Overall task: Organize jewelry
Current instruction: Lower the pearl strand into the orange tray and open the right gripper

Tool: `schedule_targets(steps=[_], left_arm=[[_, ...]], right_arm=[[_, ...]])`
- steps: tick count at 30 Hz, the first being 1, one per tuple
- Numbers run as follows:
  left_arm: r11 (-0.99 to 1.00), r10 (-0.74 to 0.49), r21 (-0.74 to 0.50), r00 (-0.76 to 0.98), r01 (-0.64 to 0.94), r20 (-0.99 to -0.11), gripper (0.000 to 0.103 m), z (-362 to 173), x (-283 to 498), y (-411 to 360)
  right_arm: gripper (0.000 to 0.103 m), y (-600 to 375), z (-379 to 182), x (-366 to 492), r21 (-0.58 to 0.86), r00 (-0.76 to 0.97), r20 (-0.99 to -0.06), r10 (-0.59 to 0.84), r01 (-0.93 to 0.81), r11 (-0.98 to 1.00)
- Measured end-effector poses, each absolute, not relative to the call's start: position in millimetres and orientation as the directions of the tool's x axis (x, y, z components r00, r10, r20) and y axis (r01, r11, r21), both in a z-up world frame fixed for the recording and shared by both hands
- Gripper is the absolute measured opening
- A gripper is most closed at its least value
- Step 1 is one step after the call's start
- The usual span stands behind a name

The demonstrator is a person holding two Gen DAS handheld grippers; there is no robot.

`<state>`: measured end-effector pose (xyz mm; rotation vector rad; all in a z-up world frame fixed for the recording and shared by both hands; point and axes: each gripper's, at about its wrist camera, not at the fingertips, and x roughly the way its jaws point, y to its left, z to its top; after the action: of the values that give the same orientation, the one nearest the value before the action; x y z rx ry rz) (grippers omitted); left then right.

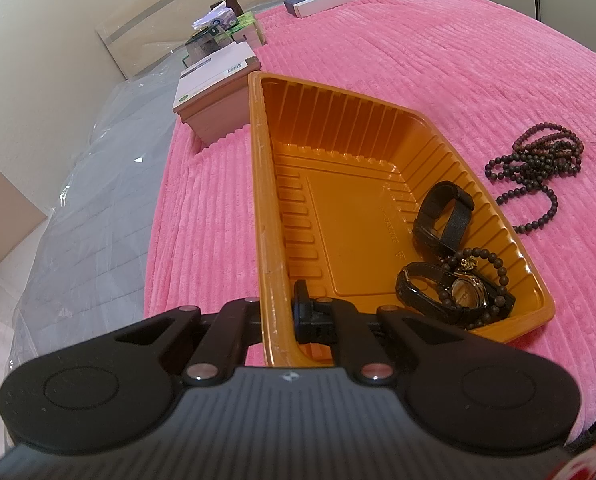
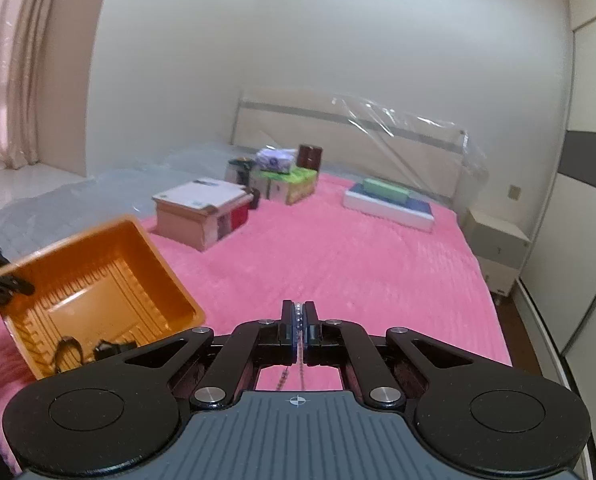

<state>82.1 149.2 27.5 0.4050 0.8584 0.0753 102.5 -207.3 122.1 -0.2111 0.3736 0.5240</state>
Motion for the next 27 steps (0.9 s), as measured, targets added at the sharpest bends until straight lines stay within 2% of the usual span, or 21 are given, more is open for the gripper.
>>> schedule_targets(steps=[6, 16, 27], left_arm=[[0.922, 0.225, 0.375, 0.655, 0.097, -0.721, 0.004, 27.5, 82.0, 149.1], [0.926, 0.215, 0.365, 0.656, 0.1, -0.724, 0.004, 26.6, 82.4, 153.0], [0.93, 0.209, 0.356, 0.657, 0.095, -0.724, 0.004, 25.4, 81.4, 153.9]], right_arm=[[0.002, -186.2, 140.0, 100.3, -0.089, 0.767, -0.388, 0.511, -0.583, 0.808], [0.002, -108.3, 165.7, 97.5, -0.053, 0.639, -0.332, 0.694, -0.747, 0.663], [0.003, 1.8, 152.0, 118.9, -0.072, 0.459, -0.391, 0.798, -0.879, 0.471]])
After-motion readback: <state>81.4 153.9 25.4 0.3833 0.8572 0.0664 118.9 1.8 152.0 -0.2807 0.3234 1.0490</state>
